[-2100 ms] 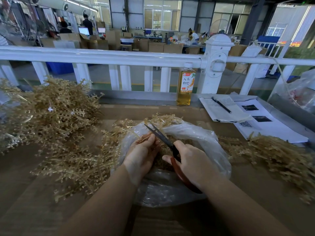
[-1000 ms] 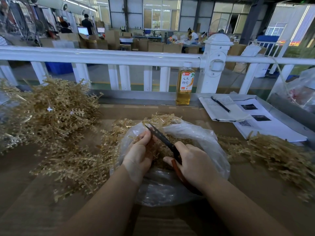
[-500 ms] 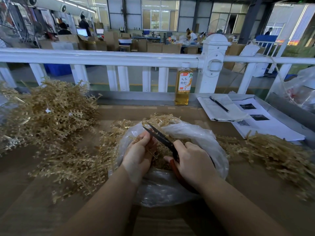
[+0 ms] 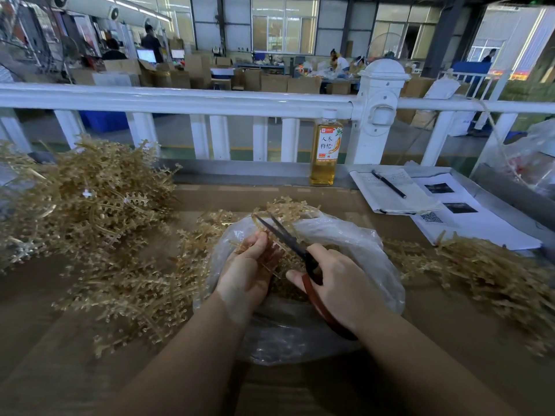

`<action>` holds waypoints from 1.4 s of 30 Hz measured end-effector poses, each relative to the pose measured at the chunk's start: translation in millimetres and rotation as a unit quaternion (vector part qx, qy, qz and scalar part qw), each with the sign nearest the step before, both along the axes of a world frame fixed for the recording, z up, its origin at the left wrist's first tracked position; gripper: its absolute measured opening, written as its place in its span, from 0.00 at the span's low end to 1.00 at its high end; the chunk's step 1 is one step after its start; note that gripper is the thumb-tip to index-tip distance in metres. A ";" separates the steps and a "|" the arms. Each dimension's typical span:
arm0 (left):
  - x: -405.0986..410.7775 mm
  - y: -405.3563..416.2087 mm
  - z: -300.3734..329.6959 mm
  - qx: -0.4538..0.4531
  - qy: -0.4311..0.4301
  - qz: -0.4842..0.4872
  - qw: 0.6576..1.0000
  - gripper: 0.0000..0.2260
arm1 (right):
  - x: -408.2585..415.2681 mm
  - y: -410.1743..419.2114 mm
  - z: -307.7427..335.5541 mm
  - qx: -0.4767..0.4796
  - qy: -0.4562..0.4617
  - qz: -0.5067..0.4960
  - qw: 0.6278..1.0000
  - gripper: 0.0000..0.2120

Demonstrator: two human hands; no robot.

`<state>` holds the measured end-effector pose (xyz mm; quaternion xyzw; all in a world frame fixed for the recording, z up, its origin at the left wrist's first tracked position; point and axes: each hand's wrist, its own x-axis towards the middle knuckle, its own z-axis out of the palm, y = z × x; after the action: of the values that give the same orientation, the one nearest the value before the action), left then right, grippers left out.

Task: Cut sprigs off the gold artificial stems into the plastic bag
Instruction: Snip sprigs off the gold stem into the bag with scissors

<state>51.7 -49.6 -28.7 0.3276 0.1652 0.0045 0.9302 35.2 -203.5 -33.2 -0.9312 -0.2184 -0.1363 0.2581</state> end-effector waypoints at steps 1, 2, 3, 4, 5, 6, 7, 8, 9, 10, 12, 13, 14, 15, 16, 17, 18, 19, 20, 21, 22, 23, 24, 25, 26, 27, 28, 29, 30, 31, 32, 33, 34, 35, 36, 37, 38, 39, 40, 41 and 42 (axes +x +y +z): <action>-0.4 0.2 0.4 0.002 -0.001 -0.003 1.000 0.06 | -0.1 1.2 -0.8 -0.010 -0.005 0.001 1.000 0.16; -0.7 0.2 0.5 0.003 -0.004 -0.004 1.000 0.06 | -0.2 2.0 -1.7 -0.019 -0.010 -0.001 1.000 0.17; -0.7 -0.1 0.4 0.005 -0.007 -0.007 1.000 0.06 | -0.4 2.6 -2.5 -0.027 -0.012 -0.005 1.000 0.19; -0.9 -0.4 0.3 0.009 -0.011 -0.010 1.000 0.07 | -0.5 3.1 -3.2 -0.034 -0.014 -0.009 0.999 0.20; -0.8 -0.7 0.2 0.014 -0.012 -0.012 1.000 0.07 | -0.7 3.3 -3.7 -0.041 -0.016 -0.013 0.999 0.20; -0.5 -0.9 -0.1 0.017 -0.012 -0.014 1.000 0.08 | -0.6 3.4 -4.0 -0.046 -0.021 -0.016 0.999 0.20; -0.1 -1.1 -0.4 0.017 -0.011 -0.015 1.000 0.08 | -0.4 3.3 -4.1 -0.049 -0.025 -0.018 0.998 0.20; 0.2 -0.9 -0.8 0.015 -0.011 -0.017 1.000 0.08 | -0.1 3.5 -4.0 -0.050 -0.029 -0.020 0.998 0.20; 0.5 -0.8 -1.2 0.014 -0.014 -0.018 1.000 0.08 | 0.0 3.7 -3.6 -0.052 -0.033 -0.022 0.998 0.20; 0.6 -0.5 -1.7 0.014 -0.019 -0.020 1.000 0.08 | -0.2 3.9 -3.1 -0.055 -0.038 -0.024 0.997 0.20; 0.3 0.4 -2.6 0.014 -0.033 -0.026 0.999 0.08 | 0.0 4.6 -1.5 -0.063 -0.039 -0.026 0.997 0.19; 0.2 0.8 -2.8 0.012 -0.038 -0.030 0.999 0.08 | 0.0 4.9 -1.0 -0.066 -0.036 -0.026 0.997 0.19; 0.0 1.2 -2.6 0.009 -0.041 -0.035 0.999 0.08 | 0.1 5.3 -0.7 -0.068 -0.031 -0.023 0.997 0.18; 0.1 1.7 -2.6 0.008 -0.041 -0.038 0.998 0.08 | 0.1 5.8 -0.4 -0.068 -0.027 -0.019 0.997 0.18; 0.2 2.2 -2.8 0.008 -0.040 -0.041 0.998 0.08 | -0.1 6.3 -0.2 -0.068 -0.025 -0.016 0.997 0.18; 0.5 2.9 -3.4 0.007 -0.037 -0.042 0.998 0.07 | -0.1 6.6 0.1 -0.069 -0.027 -0.014 0.997 0.17; 1.0 3.6 -4.0 0.005 -0.034 -0.043 0.998 0.07 | 0.0 7.1 0.4 -0.073 -0.031 -0.015 0.997 0.17; 1.6 4.3 -4.7 0.003 -0.031 -0.044 0.999 0.06 | 0.0 7.1 1.0 -0.077 -0.037 -0.016 0.996 0.17; 2.0 4.5 -5.0 -0.001 -0.028 -0.044 0.999 0.06 | 0.1 7.1 1.8 -0.082 -0.043 -0.016 0.996 0.17; 2.5 4.5 -5.3 -0.003 -0.026 -0.043 0.999 0.05 | 0.2 6.7 2.8 -0.086 -0.050 -0.016 0.995 0.18; 2.7 4.5 -5.5 -0.004 -0.024 -0.042 0.999 0.05 | 0.1 6.1 3.9 -0.091 -0.058 -0.016 0.994 0.18; 3.1 4.2 -5.6 -0.004 -0.023 -0.041 0.999 0.05 | 0.2 5.4 5.0 -0.096 -0.066 -0.015 0.993 0.19; 3.2 4.0 -5.7 -0.002 -0.023 -0.039 0.999 0.05 | 0.2 4.6 6.1 -0.101 -0.072 -0.012 0.992 0.19; 3.4 3.8 -5.7 -0.001 -0.021 -0.038 0.999 0.06 | 0.3 4.0 7.0 -0.105 -0.076 -0.010 0.992 0.19; 3.4 3.9 -5.7 0.000 -0.019 -0.038 0.999 0.06 | 0.1 3.6 7.8 -0.108 -0.076 -0.008 0.991 0.19; 3.5 3.9 -5.8 0.000 -0.018 -0.039 0.999 0.07 | -0.1 3.4 8.4 -0.110 -0.076 -0.007 0.991 0.19; 3.4 4.3 -5.8 0.000 -0.017 -0.040 0.999 0.07 | -0.4 3.1 8.9 -0.112 -0.075 -0.007 0.991 0.19; 3.3 4.6 -5.7 -0.002 -0.017 -0.042 0.999 0.08 | -0.6 2.9 9.2 -0.116 -0.075 -0.007 0.990 0.19; 3.0 4.9 -5.4 -0.005 -0.017 -0.044 0.999 0.08 | -0.8 2.7 9.3 -0.119 -0.076 -0.006 0.990 0.19; 2.9 5.1 -5.4 -0.008 -0.017 -0.045 0.999 0.09 | -1.1 2.6 9.4 -0.120 -0.078 -0.005 0.990 0.19; 2.8 5.2 -5.5 -0.011 -0.018 -0.045 0.999 0.09 | -1.3 2.4 9.4 -0.121 -0.080 -0.005 0.989 0.19; 2.9 5.0 -5.6 -0.014 -0.017 -0.045 0.999 0.09 | -1.3 2.3 9.4 -0.123 -0.082 -0.006 0.989 0.19; 3.0 4.9 -5.8 -0.016 -0.016 -0.044 0.999 0.09 | -1.4 2.2 9.4 -0.124 -0.083 -0.008 0.989 0.19; 3.4 4.5 -5.7 -0.018 -0.014 -0.042 0.999 0.08 | -1.3 2.2 9.2 -0.125 -0.084 -0.009 0.989 0.19; 3.8 4.5 -5.9 -0.019 -0.013 -0.038 0.999 0.08 | -1.4 2.0 9.0 -0.124 -0.086 -0.010 0.988 0.19; 4.6 4.0 -6.4 -0.019 -0.013 -0.035 0.999 0.08 | -1.3 2.1 8.7 -0.122 -0.088 -0.011 0.989 0.20; 5.2 3.8 -7.1 -0.016 -0.015 -0.033 0.999 0.08 | -1.4 2.4 8.2 -0.120 -0.089 -0.011 0.989 0.20; 5.8 3.5 -7.7 -0.013 -0.018 -0.032 0.999 0.08 | -1.5 2.7 7.5 -0.115 -0.087 -0.011 0.989 0.20; 6.3 3.3 -8.5 -0.008 -0.021 -0.031 0.999 0.08 | -2.0 3.2 6.5 -0.110 -0.082 -0.011 0.991 0.19; 7.1 3.0 -9.5 -0.004 -0.025 -0.031 0.999 0.09 | -2.3 3.7 5.3 -0.103 -0.075 -0.010 0.992 0.18; 7.5 3.0 -10.4 -0.001 -0.029 -0.033 0.999 0.08 | -2.6 4.2 4.1 -0.098 -0.068 -0.010 0.993 0.18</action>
<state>59.2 -46.6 -39.1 0.3315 0.1275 -0.0172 0.9347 32.6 -199.4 -29.0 -0.9426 -0.2387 -0.1799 0.1488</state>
